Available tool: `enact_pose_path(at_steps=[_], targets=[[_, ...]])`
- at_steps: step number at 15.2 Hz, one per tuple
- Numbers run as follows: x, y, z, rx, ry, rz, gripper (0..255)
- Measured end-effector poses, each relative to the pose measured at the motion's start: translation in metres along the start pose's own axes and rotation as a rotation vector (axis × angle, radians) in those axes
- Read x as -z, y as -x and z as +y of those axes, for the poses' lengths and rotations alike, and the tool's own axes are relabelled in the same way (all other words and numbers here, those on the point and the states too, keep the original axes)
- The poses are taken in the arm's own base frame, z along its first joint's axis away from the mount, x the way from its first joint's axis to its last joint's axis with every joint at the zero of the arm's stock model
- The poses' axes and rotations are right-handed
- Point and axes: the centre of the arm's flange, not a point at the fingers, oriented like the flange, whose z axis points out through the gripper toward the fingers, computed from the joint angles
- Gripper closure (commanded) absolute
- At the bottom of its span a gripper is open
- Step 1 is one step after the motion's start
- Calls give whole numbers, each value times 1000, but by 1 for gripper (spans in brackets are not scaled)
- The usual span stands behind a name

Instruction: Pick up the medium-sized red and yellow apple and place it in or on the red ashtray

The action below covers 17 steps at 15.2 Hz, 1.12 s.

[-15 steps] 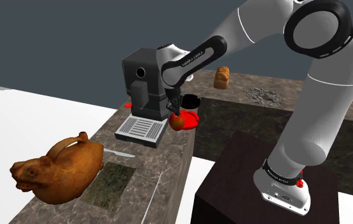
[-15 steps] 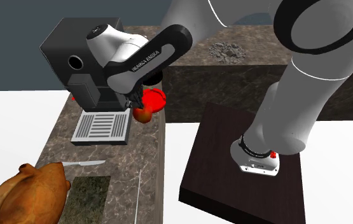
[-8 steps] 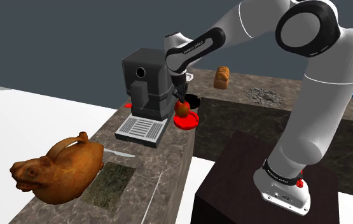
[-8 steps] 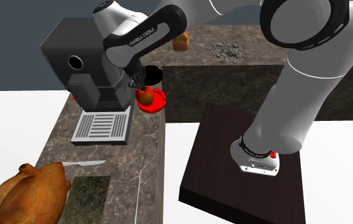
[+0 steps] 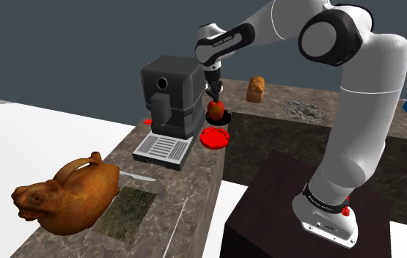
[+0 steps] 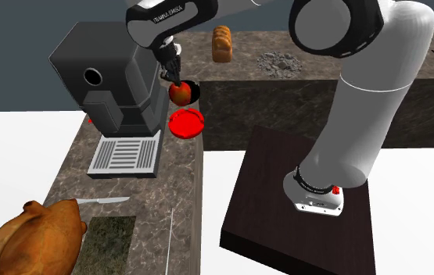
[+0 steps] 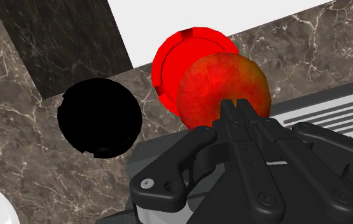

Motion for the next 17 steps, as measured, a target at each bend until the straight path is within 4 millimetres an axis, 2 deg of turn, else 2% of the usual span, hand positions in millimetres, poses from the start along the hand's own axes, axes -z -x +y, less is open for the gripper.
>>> enact_pose_path(at_steps=[3,17], targets=[[-10,-2,16,0,0,-1,255],[-81,-13,14,1,0,-1,255]])
